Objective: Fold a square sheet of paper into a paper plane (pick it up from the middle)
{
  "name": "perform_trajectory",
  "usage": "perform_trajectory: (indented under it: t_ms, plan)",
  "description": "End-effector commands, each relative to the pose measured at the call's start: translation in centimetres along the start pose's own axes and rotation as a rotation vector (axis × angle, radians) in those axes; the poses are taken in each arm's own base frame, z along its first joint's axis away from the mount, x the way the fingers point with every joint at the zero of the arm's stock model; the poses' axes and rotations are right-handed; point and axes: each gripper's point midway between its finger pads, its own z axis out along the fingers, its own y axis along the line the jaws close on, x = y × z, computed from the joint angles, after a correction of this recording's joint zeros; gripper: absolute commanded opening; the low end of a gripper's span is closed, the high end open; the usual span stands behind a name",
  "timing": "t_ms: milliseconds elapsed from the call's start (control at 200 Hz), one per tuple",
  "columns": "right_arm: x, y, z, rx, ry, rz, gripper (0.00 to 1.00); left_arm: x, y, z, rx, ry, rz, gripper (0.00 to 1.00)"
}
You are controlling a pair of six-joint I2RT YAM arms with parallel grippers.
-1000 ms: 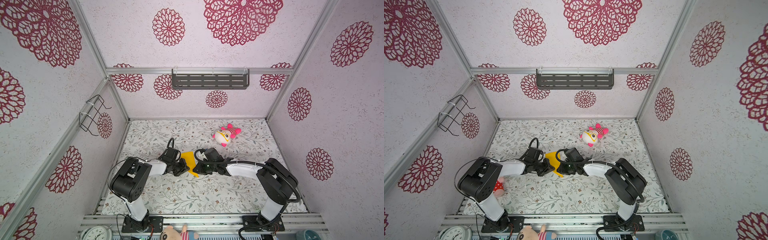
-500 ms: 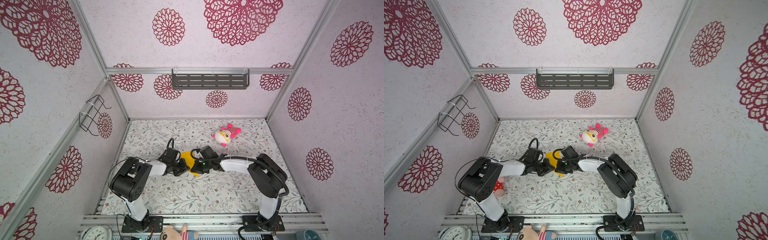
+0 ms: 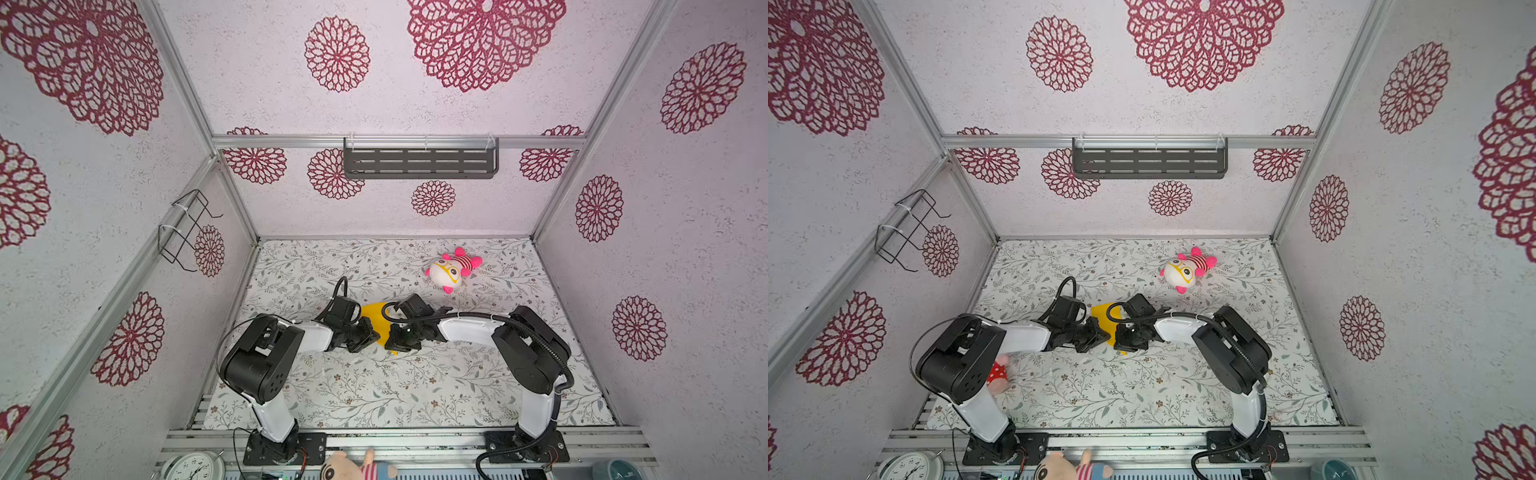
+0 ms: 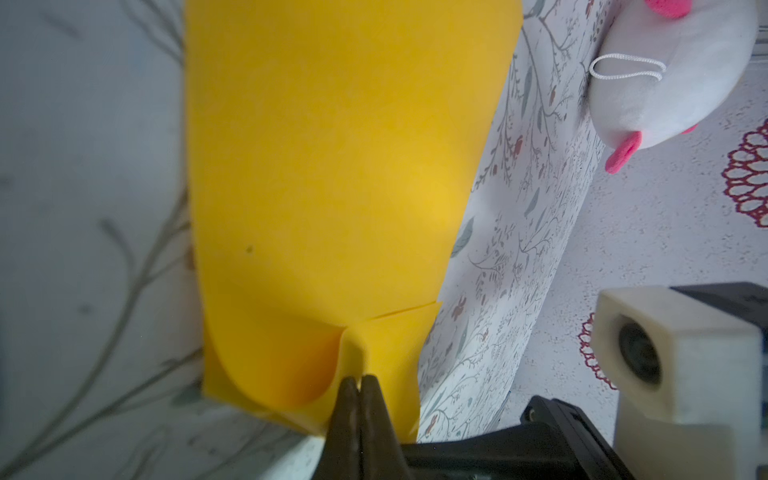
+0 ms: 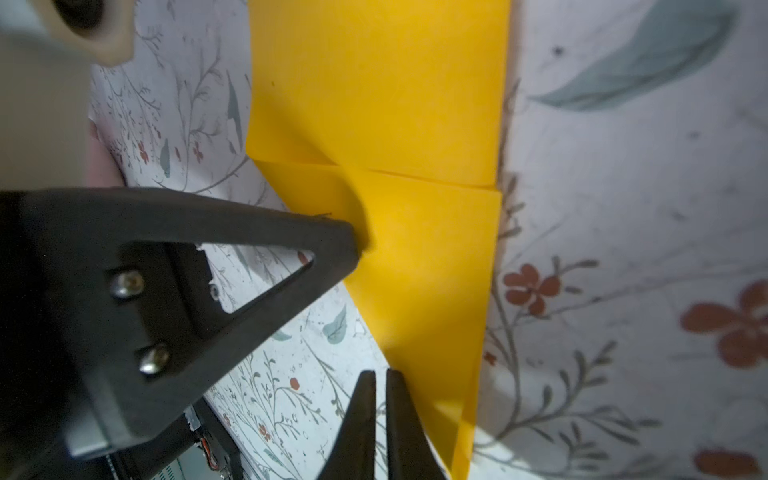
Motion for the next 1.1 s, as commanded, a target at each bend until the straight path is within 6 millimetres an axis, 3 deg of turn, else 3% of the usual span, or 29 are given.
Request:
perform_trajectory:
  t_ms: [0,275,555,831,1096]
  plan:
    - [-0.4,-0.6,-0.1,0.040,0.000,-0.010,0.12,1.9,7.8,0.7,-0.262,0.017,-0.097,0.00]
    - [0.0,-1.3,0.0,0.064,0.020,0.003,0.12,2.0,8.0,0.8,-0.273,0.021,-0.099,0.00]
    - [-1.9,2.3,-1.8,-0.046,-0.053,-0.082,0.13,2.1,8.4,0.8,-0.286,0.026,-0.099,0.00]
    - [-1.4,-0.5,-1.2,0.057,-0.037,-0.047,0.13,2.3,8.8,0.8,-0.298,0.029,-0.100,0.00]
    - [-0.4,-1.8,-0.8,0.096,0.013,-0.030,0.13,2.4,9.2,0.8,-0.312,0.027,-0.103,0.00]
